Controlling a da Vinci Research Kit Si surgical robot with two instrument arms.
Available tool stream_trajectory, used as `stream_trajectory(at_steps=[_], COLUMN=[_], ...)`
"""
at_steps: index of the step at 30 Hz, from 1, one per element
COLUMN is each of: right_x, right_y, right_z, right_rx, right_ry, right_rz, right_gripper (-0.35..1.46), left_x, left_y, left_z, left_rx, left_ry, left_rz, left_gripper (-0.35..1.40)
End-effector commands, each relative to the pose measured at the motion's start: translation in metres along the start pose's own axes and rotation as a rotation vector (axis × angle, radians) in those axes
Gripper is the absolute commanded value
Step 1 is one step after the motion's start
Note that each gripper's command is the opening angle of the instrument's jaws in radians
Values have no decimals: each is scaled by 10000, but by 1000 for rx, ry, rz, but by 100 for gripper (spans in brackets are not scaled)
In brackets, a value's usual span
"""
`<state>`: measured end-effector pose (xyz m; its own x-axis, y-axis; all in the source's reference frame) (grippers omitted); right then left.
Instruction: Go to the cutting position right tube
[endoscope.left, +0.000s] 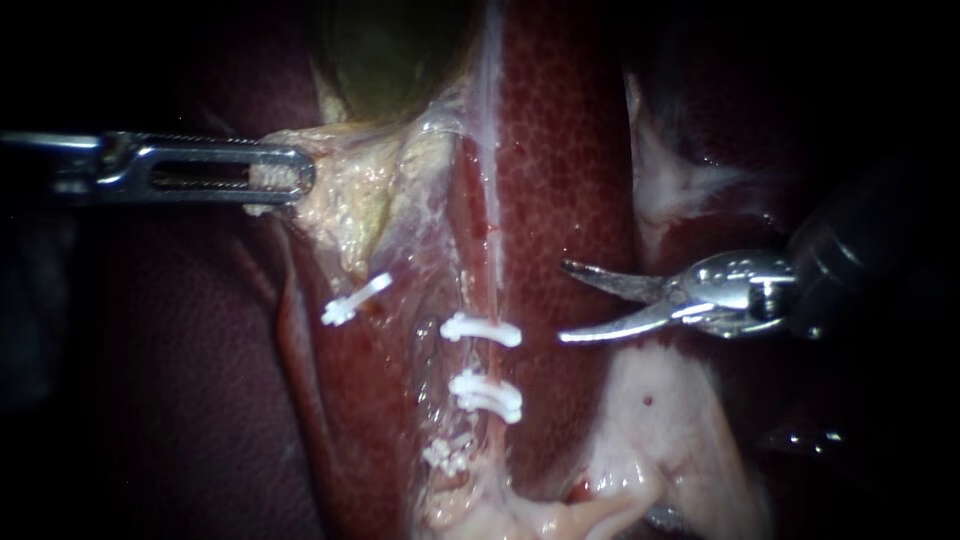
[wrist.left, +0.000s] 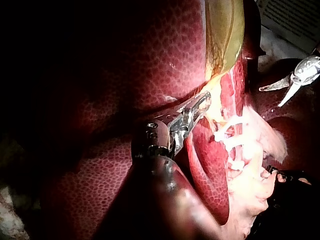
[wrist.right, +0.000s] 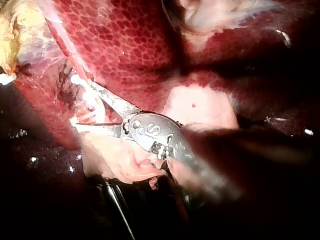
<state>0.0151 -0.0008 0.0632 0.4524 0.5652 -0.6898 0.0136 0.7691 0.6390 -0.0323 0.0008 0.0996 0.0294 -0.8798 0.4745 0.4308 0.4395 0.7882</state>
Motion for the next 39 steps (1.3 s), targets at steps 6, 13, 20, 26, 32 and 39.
stream_trajectory(at_steps=[6,13,20,26,32,39], right_x=[-35,-67,-87,-89,-86,-89], right_y=[3,6,11,13,19,28], right_z=[19,41,63,78,88,95], right_rx=[40,74,118,145,150,146], right_ry=[-77,-123,-146,-156,-155,-155], right_rz=[51,105,132,132,134,146], right_gripper=[133,133,131,128,128,128], left_x=[2,2,2,2,3,3], left_y=[1,1,1,1,1,1], left_z=[1,1,1,1,1,1], left_rx=[0,0,0,-1,-1,-1], left_ry=[0,0,0,0,-1,-1], left_rz=[1,1,1,1,1,2], left_gripper=[-35,-35,-35,-35,-35,-35])
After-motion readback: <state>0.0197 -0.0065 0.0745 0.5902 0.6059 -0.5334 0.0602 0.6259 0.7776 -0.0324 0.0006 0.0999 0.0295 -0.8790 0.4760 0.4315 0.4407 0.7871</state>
